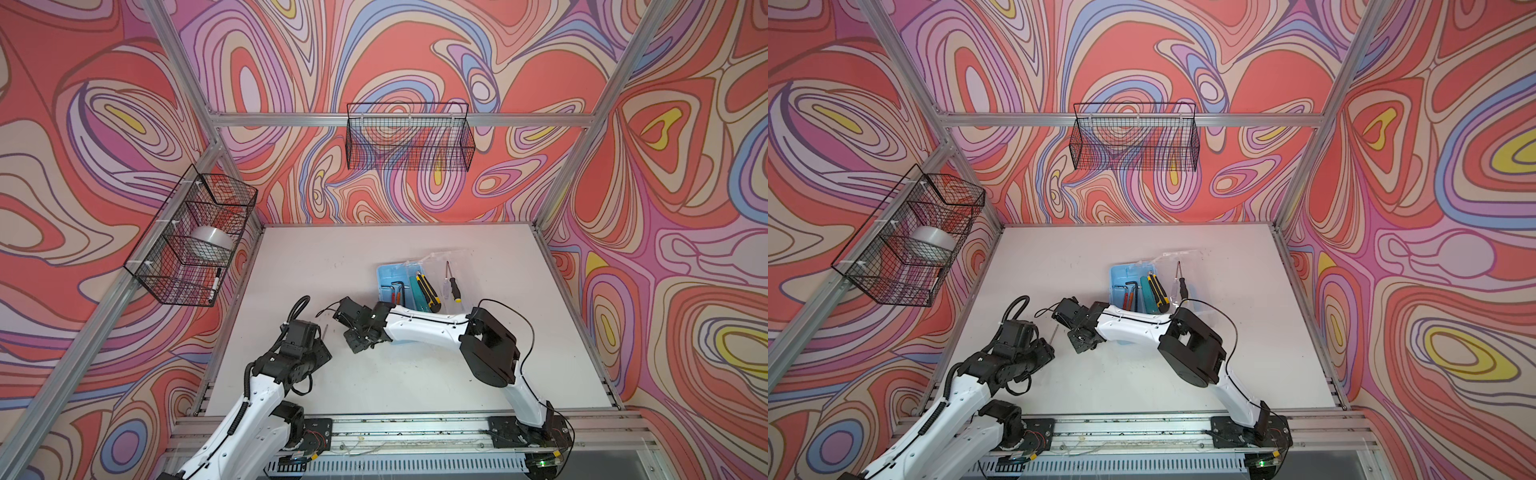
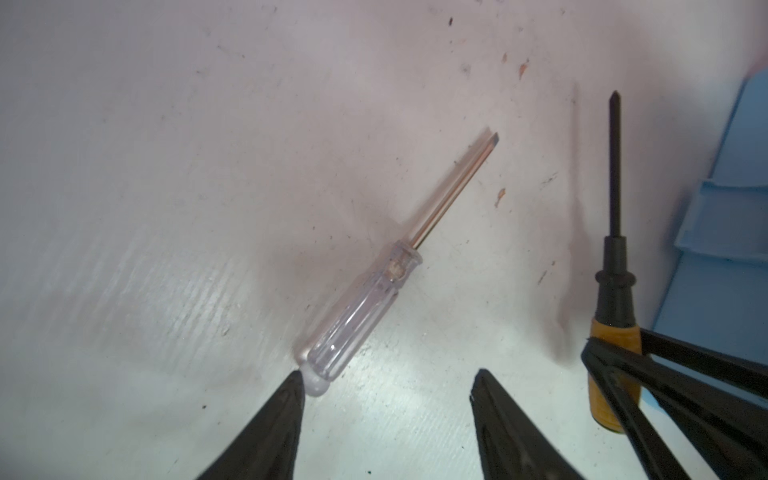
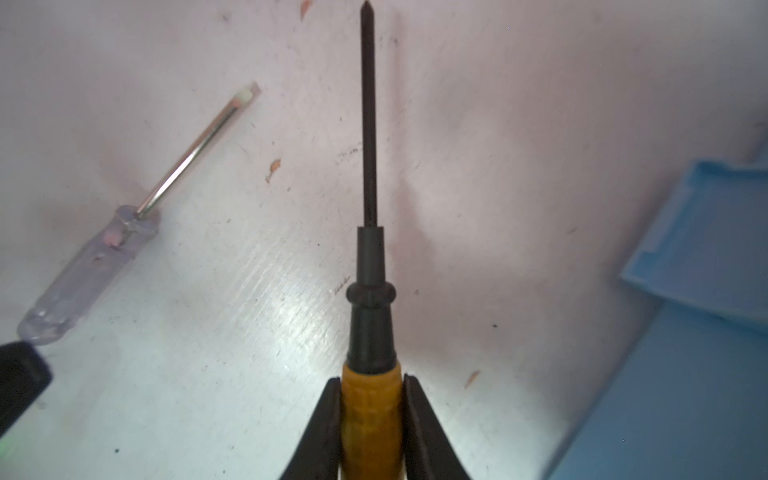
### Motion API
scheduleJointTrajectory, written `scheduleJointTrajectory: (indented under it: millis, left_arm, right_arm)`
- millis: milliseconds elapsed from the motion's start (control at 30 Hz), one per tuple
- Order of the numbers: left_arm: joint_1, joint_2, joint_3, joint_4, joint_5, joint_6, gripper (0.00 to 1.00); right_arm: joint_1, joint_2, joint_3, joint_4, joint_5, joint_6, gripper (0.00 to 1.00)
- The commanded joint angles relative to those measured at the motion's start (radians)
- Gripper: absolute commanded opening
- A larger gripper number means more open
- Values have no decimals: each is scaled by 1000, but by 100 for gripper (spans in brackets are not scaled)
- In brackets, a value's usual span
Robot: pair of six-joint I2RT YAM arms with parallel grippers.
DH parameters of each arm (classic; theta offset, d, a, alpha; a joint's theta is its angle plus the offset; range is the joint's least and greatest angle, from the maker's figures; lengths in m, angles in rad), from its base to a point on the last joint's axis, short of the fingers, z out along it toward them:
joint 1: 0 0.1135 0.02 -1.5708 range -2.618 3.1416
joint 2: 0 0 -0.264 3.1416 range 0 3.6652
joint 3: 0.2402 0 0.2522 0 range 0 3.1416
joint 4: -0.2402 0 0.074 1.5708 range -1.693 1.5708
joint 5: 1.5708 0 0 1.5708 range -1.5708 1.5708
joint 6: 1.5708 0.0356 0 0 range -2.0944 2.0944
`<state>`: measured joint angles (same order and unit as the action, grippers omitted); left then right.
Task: Pack the tool kit
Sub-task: 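Lift the yellow-handled screwdriver with the right gripper and carry it over the box, then lower the yellow screwdriver into the compartment while the left gripper approaches the clear screwdriver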
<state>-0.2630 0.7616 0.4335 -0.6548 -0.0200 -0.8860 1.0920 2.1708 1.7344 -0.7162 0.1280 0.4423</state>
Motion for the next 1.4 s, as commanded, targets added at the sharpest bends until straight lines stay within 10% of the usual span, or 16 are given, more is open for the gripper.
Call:
scheduleJointTrajectory:
  millis: [0,633,1367]
  left_arm:
    - [-1,1,45,-12,-27,20,65]
    - [-1,103,112,82,11,68,65]
    - [-1,184,128,108,-2,93,65]
  right_arm:
    - [-20,-130,-16,-27,96,-16,0]
    - [-509,-643,-346,-120,300,-122,0]
    - [-621,-607,-495,-42,258,-143,0]
